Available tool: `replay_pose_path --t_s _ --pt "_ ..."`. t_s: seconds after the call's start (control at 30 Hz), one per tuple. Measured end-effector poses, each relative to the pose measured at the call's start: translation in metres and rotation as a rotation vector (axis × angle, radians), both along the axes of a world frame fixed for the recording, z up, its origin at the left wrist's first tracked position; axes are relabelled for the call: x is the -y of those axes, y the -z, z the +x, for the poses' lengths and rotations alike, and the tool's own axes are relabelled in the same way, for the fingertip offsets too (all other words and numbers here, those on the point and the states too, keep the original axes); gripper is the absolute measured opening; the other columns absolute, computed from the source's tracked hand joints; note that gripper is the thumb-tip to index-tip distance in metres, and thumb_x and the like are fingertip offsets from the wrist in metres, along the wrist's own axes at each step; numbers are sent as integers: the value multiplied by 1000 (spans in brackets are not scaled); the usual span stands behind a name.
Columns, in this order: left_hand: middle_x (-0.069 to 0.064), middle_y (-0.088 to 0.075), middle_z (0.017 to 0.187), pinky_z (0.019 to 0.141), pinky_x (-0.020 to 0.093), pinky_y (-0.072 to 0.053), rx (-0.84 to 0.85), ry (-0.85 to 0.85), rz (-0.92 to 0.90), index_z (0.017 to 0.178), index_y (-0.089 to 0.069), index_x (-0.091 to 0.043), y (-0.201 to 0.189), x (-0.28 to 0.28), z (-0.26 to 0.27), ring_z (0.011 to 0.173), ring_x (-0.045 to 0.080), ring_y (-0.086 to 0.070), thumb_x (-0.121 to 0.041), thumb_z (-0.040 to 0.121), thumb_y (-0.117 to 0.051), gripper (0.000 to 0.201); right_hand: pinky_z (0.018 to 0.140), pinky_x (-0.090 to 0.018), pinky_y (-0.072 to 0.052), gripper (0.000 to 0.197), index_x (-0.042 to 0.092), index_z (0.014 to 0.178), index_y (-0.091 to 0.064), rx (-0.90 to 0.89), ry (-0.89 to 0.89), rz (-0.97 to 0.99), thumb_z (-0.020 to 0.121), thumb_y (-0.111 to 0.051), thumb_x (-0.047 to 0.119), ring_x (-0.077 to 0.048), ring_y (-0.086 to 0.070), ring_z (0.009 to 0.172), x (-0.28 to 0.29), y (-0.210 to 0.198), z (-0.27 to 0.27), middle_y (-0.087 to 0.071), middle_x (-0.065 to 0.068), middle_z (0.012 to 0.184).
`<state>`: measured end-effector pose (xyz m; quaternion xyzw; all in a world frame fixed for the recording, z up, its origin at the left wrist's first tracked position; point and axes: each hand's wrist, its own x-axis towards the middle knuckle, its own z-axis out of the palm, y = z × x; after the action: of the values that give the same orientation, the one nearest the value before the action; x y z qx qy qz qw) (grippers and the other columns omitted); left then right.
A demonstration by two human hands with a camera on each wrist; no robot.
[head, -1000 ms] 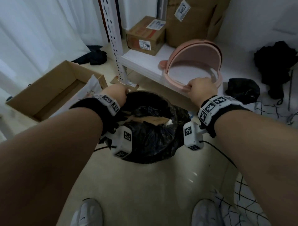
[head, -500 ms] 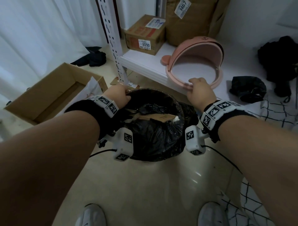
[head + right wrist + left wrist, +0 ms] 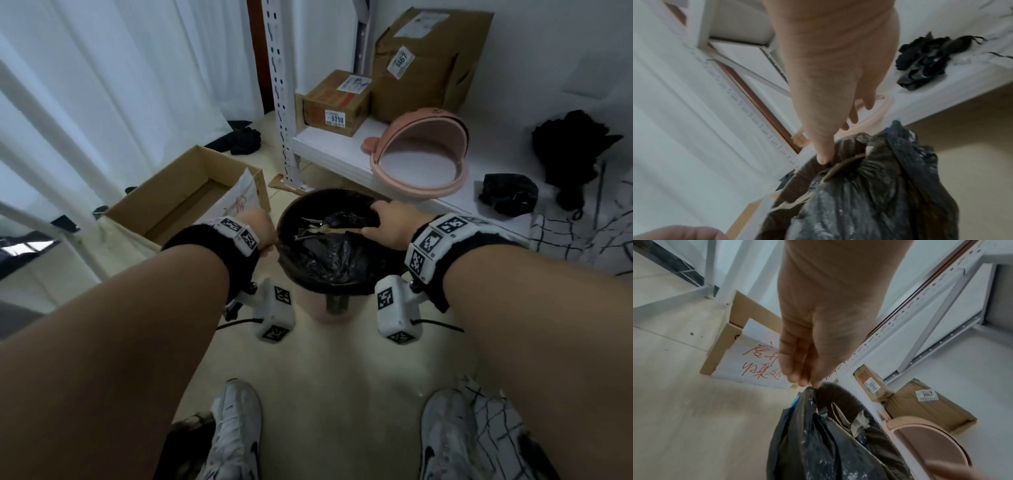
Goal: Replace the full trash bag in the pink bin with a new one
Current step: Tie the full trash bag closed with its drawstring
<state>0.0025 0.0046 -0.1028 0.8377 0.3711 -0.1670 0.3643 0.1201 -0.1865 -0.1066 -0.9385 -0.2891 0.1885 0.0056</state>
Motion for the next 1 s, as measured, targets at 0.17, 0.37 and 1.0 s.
replay_pose_path --t_s 0.17,0.37,1.0 --pt "15 -58 95 70 35 -54 23 82 93 104 -56 -2 2 -7 -10 71 25 -59 -26 98 -47 26 109 -43 -36 65 19 142 -35 8 -168 114 88 -56 46 -32 -39 132 -19 -13 -6 -40 -11 144" --pt "17 -55 126 77 39 -56 127 -160 -187 139 -37 -6 46 -5 -1 94 30 -63 -40 99 -39 53 117 -58 0 68 33 146 -23 70 -264 86 88 -45 59 -27 -9 147 -14 23 -12 -12 -2 159" --pt "6 -53 74 69 30 -55 355 -226 -210 69 -43 -17 9 -18 6 62 15 -55 -13 100 -36 32 115 -49 -16 48 26 140 -39 29 -410 0 96 -39 43 -28 -33 136 -47 -6 -22 -39 -2 147"
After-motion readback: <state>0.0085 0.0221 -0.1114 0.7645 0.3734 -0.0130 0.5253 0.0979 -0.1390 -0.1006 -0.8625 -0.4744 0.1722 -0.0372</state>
